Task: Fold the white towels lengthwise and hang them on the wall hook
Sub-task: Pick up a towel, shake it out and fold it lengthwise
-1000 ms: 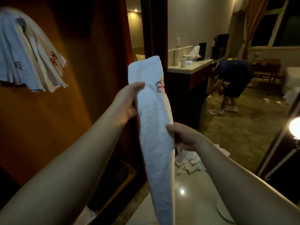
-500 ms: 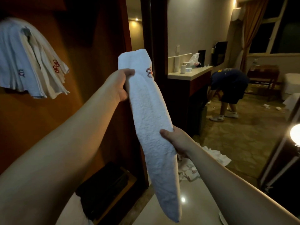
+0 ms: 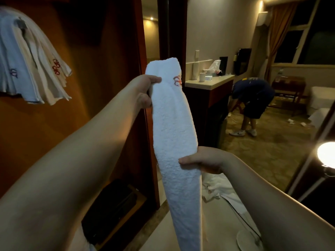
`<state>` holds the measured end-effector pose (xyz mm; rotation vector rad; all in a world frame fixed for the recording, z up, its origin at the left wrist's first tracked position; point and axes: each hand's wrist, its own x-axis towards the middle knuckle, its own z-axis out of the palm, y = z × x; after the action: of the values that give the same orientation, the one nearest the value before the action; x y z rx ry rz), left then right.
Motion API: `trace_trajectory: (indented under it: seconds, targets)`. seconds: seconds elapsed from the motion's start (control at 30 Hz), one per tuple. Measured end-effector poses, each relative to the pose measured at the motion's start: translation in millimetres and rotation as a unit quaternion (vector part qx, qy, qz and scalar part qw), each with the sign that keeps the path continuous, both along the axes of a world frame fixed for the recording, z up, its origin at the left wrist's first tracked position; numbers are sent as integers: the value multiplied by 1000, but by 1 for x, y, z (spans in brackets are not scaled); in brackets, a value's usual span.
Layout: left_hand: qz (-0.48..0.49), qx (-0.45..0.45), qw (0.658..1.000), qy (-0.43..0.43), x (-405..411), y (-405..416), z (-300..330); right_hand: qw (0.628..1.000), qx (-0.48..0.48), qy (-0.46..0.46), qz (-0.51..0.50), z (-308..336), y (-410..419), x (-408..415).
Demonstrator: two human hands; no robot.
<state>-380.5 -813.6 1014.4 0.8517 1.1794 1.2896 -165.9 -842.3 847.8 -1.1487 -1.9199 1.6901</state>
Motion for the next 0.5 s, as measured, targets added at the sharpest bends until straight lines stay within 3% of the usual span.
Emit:
trace_trajectory:
  seconds: [0.17,0.23,0.33,0.4,0.5]
  targets:
    - [16,-20,999,27,9,23,-9,997,-18,78,-13,1,2,3]
    - [-24,-15,997,70,10,31,-16,990,-34,136,-24,5,3,0]
    - [-75,-4,971,228,5,42,-33,977,-33,204,-58,16,11,-9]
    - [-44,7,947,317,4,45,-49,967,-42,231,-102,27,22,-14]
    - [6,55,955,290,1,33,-70,946,-72,281,-142,44,39,-24]
